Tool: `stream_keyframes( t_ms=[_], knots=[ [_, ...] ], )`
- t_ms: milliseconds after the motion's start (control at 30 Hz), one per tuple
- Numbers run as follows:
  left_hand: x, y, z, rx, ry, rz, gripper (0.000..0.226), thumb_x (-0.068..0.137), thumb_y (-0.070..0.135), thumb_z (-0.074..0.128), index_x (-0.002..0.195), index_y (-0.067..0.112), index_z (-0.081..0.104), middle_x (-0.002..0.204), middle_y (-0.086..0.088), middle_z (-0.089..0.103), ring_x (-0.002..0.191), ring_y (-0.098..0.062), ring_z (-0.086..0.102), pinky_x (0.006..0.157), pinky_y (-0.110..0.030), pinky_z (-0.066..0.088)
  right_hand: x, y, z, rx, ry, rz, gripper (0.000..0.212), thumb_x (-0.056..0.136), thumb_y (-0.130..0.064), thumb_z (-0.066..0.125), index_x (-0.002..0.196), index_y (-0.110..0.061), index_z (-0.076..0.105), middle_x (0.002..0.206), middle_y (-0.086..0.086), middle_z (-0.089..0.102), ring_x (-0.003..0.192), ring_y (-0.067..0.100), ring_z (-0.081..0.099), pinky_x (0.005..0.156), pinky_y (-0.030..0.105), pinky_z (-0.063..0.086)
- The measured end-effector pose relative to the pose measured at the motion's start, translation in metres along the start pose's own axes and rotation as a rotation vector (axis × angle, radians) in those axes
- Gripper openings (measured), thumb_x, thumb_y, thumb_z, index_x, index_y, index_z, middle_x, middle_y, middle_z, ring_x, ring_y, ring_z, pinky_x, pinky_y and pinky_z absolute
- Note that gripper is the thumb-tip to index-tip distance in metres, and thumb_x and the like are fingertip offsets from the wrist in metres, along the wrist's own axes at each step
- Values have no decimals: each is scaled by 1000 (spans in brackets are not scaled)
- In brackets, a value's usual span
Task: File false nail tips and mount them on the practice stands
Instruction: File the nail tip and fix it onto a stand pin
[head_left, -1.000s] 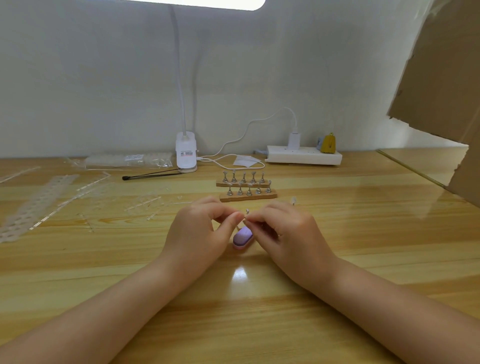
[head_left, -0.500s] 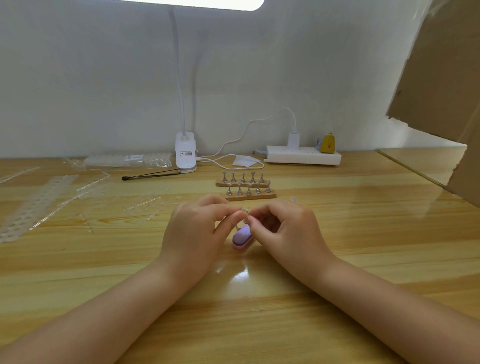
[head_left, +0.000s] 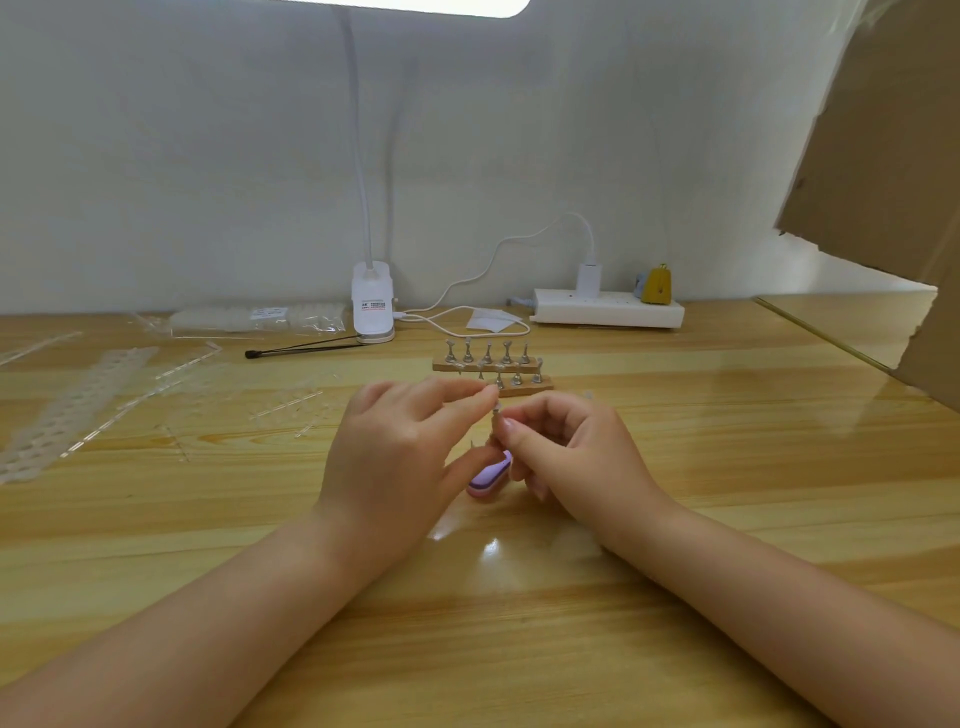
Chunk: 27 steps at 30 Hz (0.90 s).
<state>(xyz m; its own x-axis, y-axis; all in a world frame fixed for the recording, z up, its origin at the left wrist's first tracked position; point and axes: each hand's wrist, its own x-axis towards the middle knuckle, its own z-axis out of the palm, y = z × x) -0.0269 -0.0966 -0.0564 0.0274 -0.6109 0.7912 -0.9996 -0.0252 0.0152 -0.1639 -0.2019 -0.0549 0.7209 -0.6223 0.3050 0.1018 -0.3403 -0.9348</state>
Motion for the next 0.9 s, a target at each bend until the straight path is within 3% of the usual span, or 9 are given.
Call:
stream_keyframes(
  t_ms=[200, 367, 533, 700, 900],
  knots=[
    [2, -3, 0, 132, 107, 142, 23, 87, 36, 62, 96, 19, 75, 97, 5, 73, 79, -19, 68, 83, -38, 42, -1, 0, -1, 64, -59, -19, 8, 88, -11, 68, 84, -17, 69, 64, -3, 71, 54, 4, 65, 48, 9, 44],
    [5, -5, 0, 200, 156, 237, 20, 84, 36, 68, 89, 19, 76, 90, 4, 73, 73, -18, 67, 82, -39, 44, -2, -1, -2, -5, -74, -44, 5, 88, -14, 69, 83, -15, 70, 67, -4, 73, 56, 4, 67, 52, 11, 46],
    [6, -7, -1, 191, 163, 266, 18, 82, 36, 68, 83, 19, 76, 84, 5, 73, 70, -18, 66, 83, -38, 42, -2, -1, -1, -50, -81, -54, 7, 89, -11, 67, 84, -7, 70, 69, 1, 73, 59, 8, 69, 53, 13, 47],
    [7, -6, -1, 162, 182, 277, 19, 82, 34, 65, 78, 19, 75, 75, 6, 70, 65, -18, 64, 80, -37, 42, -1, 0, -1, -90, -80, -55, 10, 88, -11, 66, 79, -11, 71, 69, 2, 73, 63, 8, 69, 50, 10, 42],
    [7, -6, -2, 159, 167, 285, 17, 80, 33, 67, 76, 18, 74, 73, 6, 70, 64, -17, 64, 78, -35, 41, 1, 1, -2, -41, -144, -41, 10, 87, -7, 66, 80, -12, 71, 72, 3, 73, 66, 9, 70, 62, 13, 48]
  ],
)
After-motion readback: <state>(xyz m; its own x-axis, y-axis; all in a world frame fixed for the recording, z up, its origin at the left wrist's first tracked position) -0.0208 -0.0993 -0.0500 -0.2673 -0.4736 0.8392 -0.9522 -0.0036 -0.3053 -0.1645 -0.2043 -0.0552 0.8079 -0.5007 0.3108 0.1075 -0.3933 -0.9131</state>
